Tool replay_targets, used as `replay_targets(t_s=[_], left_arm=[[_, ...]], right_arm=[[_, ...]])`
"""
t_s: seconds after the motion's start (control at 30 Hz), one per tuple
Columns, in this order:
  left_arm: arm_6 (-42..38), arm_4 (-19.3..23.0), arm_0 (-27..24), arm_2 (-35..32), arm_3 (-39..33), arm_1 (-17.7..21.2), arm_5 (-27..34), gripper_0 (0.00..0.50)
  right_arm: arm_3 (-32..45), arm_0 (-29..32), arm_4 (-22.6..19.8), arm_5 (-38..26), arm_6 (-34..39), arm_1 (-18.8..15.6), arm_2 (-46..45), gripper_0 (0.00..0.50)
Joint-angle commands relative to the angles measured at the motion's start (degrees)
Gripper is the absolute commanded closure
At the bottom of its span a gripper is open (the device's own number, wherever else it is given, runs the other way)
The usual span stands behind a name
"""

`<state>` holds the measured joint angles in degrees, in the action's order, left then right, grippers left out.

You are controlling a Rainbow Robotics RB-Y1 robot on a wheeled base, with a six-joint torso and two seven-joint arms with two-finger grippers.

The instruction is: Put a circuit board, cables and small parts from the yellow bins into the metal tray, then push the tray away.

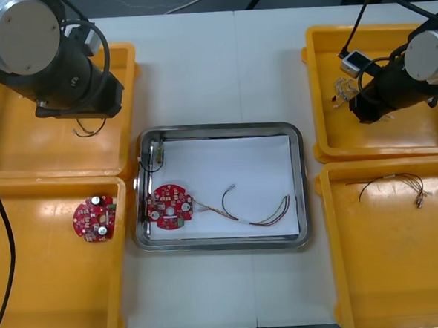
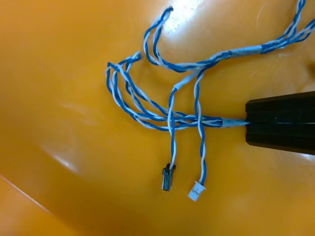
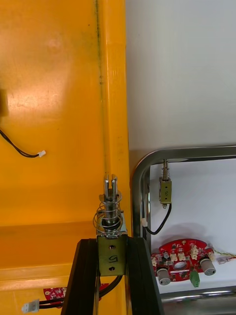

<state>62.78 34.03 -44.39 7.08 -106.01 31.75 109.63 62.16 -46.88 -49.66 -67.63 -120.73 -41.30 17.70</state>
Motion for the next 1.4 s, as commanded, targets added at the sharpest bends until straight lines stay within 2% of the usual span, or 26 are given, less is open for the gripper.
replay_targets(t_s=[0.03,1.07,1.4], left_arm=[[-0.6,0.8,0.4,-1.1,-2.3,1.8,0.4,0.500],[-0.6,0.7,0.4,-1.1,-2.4,1.8,0.4,0.500],[-0.6,0.7,0.4,-1.1,-2.4,1.8,0.4,0.500]], right_arm=[[4.7,-0.2,0.3,-6.9,1.1,-0.8,-3.0,0.500],[19.4,-1.4,0.7,-42.1,1.5,-4.5,-23.7,0.500],[19.4,-5.8,1.6,-42.4,1.9,-5.3,-26.5,0.500]])
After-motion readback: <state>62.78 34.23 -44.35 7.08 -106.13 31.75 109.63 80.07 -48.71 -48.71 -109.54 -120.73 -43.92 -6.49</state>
